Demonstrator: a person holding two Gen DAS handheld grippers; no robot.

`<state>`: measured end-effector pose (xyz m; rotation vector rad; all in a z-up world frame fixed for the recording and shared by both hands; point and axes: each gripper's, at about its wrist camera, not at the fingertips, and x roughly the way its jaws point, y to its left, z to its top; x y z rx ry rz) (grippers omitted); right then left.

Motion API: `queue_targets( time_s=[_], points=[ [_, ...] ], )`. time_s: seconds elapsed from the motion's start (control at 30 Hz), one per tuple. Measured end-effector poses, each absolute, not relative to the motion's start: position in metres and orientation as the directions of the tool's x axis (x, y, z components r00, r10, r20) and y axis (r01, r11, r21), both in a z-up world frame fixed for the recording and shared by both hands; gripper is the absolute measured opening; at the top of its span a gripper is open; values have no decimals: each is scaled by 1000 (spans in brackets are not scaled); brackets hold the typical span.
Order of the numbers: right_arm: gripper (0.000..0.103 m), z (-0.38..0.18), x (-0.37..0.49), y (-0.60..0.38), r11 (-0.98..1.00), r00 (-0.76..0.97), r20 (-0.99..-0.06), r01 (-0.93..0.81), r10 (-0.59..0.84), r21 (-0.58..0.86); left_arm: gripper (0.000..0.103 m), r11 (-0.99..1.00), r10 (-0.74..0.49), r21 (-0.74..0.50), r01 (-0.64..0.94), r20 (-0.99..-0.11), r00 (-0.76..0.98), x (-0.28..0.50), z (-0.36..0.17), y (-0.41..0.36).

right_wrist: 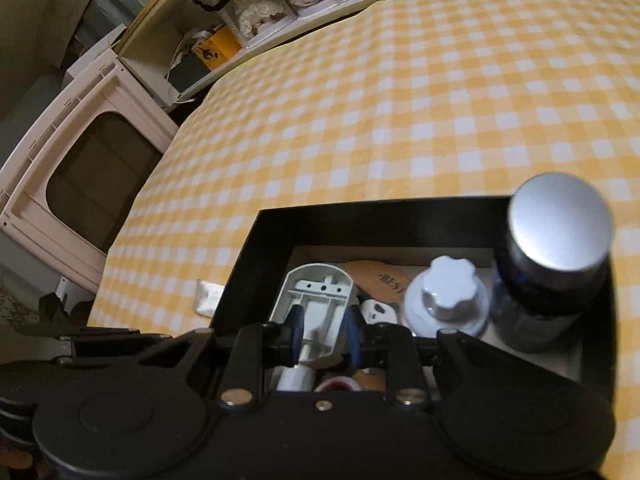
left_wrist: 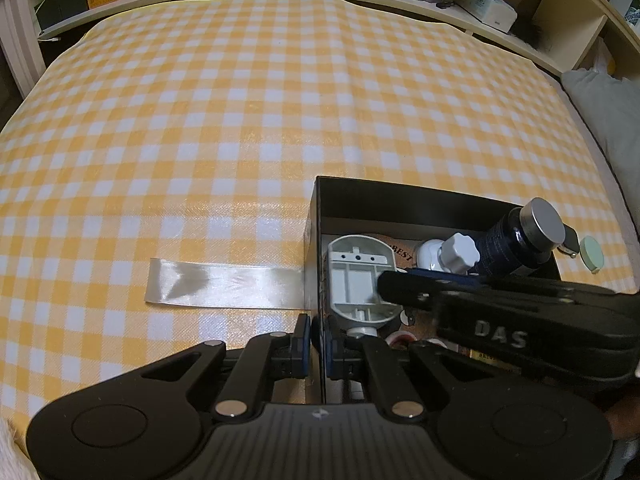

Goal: Organize rigid objects
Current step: 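Open the right tool to release the white tool beside the coaster and withdraw, then move the right tool over the mint-green round case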

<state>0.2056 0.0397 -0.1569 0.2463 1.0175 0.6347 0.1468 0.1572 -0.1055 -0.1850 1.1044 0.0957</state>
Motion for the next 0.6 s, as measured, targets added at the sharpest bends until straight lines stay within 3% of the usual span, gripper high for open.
queue_targets(
  time_s=[0.27,0.6],
  points=[
    [30,-132,202,29,825,405,-732,-408,548,391,6,981,-13,-99,-167,-894,448,146,-105,158],
    [78,-92,187,13,850,478,-737,-463,479,252,6,981,-13,-98,-167,-894,448,146,-105,157]
  ],
)
